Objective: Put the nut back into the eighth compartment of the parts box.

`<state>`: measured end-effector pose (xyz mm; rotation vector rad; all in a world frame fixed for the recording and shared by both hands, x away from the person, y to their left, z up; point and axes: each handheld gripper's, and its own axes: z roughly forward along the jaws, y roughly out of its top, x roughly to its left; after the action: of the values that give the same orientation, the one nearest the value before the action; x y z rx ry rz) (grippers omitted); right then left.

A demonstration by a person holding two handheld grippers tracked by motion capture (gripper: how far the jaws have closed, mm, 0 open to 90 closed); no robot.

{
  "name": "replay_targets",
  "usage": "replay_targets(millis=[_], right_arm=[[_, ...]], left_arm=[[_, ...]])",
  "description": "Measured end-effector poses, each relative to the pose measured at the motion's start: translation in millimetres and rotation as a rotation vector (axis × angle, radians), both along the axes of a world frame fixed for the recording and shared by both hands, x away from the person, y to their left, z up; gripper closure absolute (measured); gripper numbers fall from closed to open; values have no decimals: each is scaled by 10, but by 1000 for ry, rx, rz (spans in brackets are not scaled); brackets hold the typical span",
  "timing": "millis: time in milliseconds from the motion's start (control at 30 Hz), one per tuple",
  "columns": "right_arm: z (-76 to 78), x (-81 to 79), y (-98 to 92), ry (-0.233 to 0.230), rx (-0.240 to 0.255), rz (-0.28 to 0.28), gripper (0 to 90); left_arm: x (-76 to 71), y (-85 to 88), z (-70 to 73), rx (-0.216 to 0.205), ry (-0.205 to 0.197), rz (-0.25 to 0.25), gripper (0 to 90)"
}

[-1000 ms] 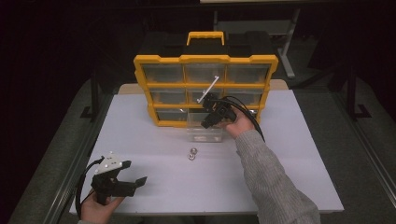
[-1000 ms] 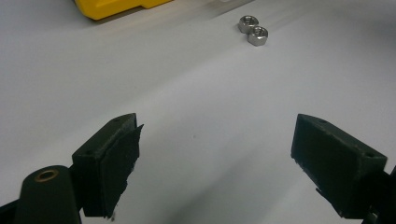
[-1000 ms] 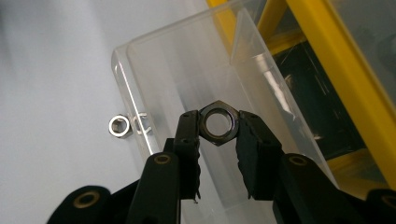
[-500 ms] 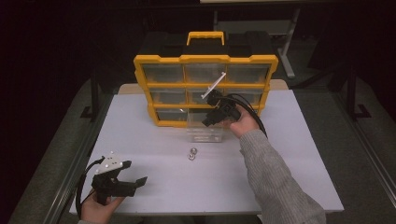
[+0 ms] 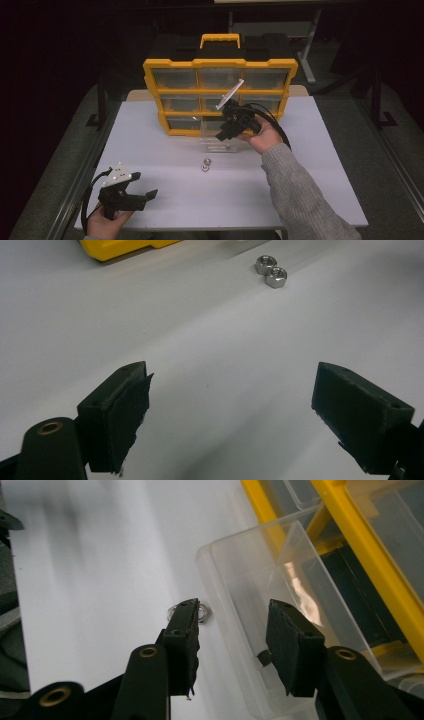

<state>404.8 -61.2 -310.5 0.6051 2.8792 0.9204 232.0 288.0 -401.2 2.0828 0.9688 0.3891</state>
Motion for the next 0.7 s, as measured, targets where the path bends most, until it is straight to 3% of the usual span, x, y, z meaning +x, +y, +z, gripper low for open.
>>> replay_targets(millis=[700], right_arm=[[-67, -299, 108, 0, 27, 71, 493]], left_arm=[[0, 0, 1, 6, -3, -4, 150]])
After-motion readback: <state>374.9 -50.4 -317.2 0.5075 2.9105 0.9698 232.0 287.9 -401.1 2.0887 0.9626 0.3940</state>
